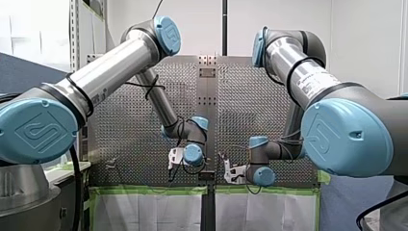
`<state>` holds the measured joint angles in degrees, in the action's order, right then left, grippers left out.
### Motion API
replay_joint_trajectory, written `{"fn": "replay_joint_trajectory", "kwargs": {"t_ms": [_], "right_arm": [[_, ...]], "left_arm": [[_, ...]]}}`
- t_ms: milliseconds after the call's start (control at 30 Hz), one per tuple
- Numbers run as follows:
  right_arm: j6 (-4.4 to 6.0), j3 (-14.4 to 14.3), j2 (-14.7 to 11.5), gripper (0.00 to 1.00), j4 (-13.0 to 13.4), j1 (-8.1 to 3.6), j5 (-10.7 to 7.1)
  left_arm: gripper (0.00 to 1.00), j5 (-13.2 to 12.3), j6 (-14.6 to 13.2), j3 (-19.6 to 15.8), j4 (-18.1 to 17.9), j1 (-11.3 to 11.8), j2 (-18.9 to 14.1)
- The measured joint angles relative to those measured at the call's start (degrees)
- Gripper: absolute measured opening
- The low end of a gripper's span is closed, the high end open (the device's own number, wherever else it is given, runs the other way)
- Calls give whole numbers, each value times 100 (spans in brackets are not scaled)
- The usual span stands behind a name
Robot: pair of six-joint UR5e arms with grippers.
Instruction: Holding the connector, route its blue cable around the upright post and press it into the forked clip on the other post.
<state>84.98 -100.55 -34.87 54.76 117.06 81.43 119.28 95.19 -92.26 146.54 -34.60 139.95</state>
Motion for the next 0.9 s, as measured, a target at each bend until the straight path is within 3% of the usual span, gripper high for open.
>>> {"fn": "replay_joint_trajectory", "kwargs": {"t_ms": [267, 533, 567, 600, 667, 700, 767, 800, 867, 900], "right_arm": [[119, 3, 1, 0, 95, -17, -227], [136, 0, 1, 0, 105, -20, -414], [138, 0, 1, 0, 104, -20, -422], [140, 0, 1, 0, 102, -20, -426], [141, 1, 1, 0, 99, -20, -431], [142, 1, 1, 0, 96, -20, -429], [143, 0, 1, 0, 92, -21, -422], [143, -1, 1, 0, 91, -22, -419], [143, -2, 1, 0, 90, -22, -413], [143, -2, 1, 0, 90, -22, -411]], "left_arm": [[100, 254, 117, 0, -16, 4, 0], [100, 283, 55, 0, -22, 2, 0], [93, 283, 29, 0, -31, 1, 0], [93, 283, -2, 0, -47, -2, 0], [65, 283, -82, 0, -100, -10, 0], [65, 283, -118, 0, -119, -13, 0], [42, 284, -202, 0, -153, -19, 0], [42, 284, -238, 0, -168, -20, 0], [25, 284, -334, 0, -213, -22, 0], [25, 284, -379, 0, -228, -24, 0]]}}
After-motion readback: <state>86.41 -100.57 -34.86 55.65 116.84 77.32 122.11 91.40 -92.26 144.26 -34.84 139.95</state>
